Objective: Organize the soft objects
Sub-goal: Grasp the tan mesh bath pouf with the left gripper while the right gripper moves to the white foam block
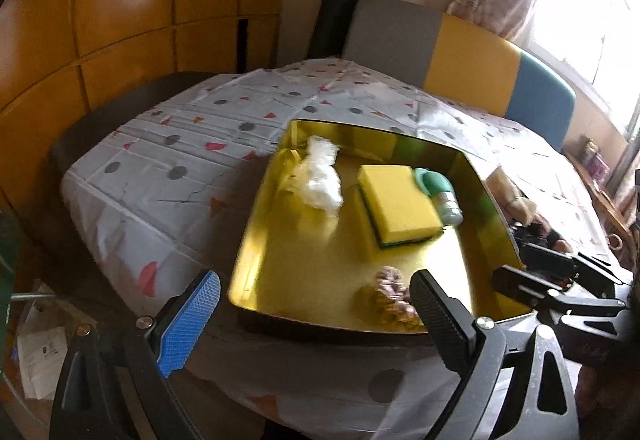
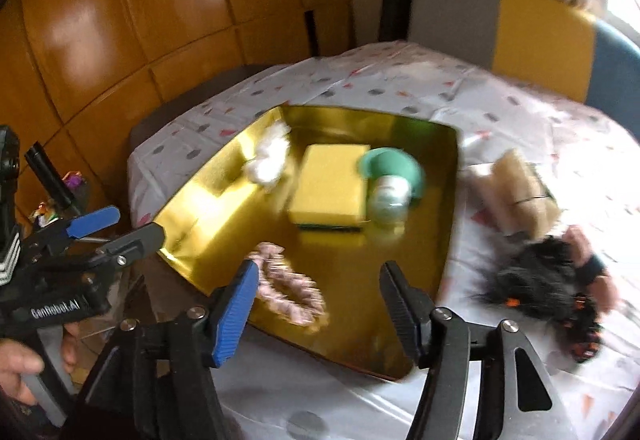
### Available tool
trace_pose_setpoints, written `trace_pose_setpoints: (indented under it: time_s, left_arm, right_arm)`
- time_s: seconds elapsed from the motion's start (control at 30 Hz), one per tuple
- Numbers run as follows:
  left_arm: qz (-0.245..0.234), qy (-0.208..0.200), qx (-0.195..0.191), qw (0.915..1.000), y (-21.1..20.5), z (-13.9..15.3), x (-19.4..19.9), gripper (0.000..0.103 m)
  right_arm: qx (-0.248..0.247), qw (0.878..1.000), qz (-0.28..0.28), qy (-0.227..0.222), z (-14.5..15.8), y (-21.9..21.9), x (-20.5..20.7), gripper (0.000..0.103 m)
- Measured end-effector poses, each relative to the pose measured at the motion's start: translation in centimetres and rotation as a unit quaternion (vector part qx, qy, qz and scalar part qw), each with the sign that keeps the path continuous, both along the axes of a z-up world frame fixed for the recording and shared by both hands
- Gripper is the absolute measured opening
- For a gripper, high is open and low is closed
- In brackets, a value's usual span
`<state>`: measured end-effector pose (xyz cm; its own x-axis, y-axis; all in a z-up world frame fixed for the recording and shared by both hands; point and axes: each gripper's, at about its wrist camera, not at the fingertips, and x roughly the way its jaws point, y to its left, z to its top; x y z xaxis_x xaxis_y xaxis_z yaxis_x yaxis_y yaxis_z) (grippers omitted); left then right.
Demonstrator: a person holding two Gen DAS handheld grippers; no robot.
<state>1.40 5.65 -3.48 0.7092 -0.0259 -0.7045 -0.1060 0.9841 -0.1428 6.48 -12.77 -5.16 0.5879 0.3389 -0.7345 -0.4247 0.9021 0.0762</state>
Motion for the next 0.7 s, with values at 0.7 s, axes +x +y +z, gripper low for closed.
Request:
trace_pose_setpoints:
  time_s: [0.7]
  left_arm:
    - [-0.203, 0.028, -0.071, 0.9763, -17.2, 5.1, 9.9, 0.075]
  right_arm:
    - [-0.029, 0.971, -0.239, -0.014, 0.0, -23.8, 0.6, 0.072]
